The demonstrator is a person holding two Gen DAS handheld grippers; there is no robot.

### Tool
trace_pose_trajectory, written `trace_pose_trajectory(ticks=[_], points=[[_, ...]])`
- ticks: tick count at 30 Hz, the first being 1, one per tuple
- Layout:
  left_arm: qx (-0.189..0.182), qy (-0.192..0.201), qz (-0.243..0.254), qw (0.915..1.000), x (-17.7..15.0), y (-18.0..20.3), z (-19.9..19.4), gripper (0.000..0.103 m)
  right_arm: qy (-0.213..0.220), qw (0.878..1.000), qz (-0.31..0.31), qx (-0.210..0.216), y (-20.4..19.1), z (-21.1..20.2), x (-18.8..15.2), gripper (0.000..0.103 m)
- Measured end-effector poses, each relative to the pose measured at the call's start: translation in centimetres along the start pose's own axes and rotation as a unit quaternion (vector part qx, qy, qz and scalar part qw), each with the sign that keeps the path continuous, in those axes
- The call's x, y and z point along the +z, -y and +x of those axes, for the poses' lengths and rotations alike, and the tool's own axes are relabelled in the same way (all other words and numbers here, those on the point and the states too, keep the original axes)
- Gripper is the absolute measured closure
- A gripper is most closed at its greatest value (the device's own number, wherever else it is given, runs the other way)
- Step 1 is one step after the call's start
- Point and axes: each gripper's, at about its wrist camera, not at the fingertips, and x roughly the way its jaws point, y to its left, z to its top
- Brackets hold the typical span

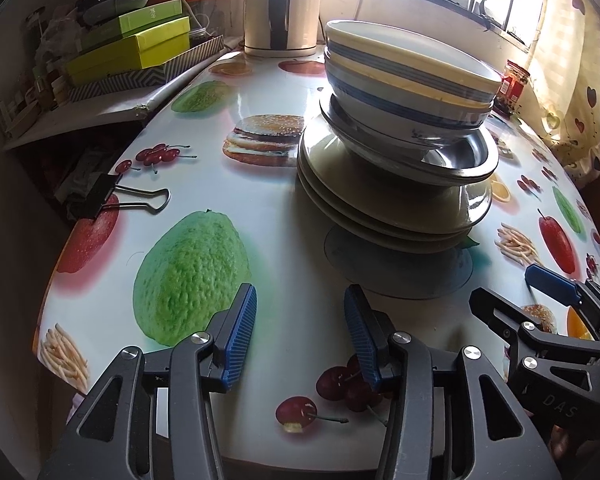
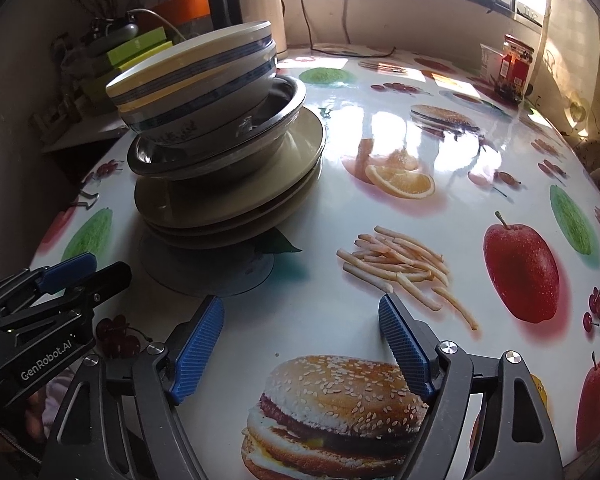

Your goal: Organize plates and bowls

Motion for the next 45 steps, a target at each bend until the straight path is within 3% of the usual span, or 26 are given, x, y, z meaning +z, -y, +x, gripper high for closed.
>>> trace_pose_trajectory(ticks=[45], points=[[0.009, 0.0, 0.005, 0.9999, 0.05, 0.19, 0.08, 0.056, -0.001, 1.0, -0.005, -0.01, -0.29, -0.02, -0.17, 0.018]])
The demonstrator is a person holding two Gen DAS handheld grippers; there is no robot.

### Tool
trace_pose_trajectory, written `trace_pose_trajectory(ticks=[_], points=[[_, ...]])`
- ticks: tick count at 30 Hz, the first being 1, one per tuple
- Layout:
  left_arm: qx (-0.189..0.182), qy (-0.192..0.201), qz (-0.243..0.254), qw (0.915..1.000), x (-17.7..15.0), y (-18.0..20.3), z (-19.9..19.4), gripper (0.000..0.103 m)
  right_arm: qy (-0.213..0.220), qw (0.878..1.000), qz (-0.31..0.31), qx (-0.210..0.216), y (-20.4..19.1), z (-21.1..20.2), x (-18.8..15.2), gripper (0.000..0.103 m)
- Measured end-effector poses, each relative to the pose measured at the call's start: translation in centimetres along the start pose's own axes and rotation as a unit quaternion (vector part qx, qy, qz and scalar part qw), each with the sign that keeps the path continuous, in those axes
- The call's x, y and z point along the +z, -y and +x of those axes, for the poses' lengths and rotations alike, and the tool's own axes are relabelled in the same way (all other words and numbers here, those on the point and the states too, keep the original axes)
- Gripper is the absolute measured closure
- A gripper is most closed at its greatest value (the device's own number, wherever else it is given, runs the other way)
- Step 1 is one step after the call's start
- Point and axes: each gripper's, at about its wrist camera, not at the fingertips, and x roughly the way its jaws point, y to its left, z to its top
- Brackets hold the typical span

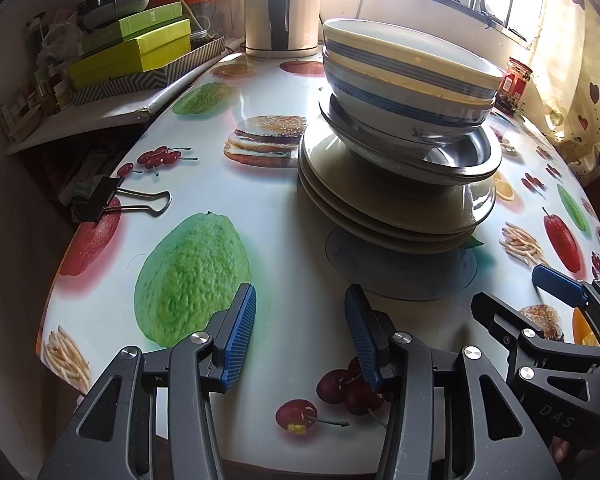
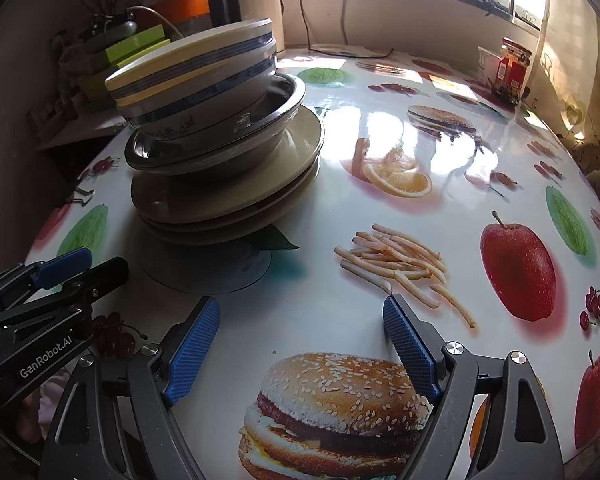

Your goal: Organize plates and bowls

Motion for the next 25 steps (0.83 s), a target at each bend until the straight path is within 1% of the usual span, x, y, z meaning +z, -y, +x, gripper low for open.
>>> trace_pose_trajectory(ticks=[25], points=[[-0.002, 0.001, -0.002, 1.0, 0.13, -0.2, 0.07, 0.055, 0.0, 1.0, -0.001, 0.0, 0.02, -0.03, 0.01, 0.018]])
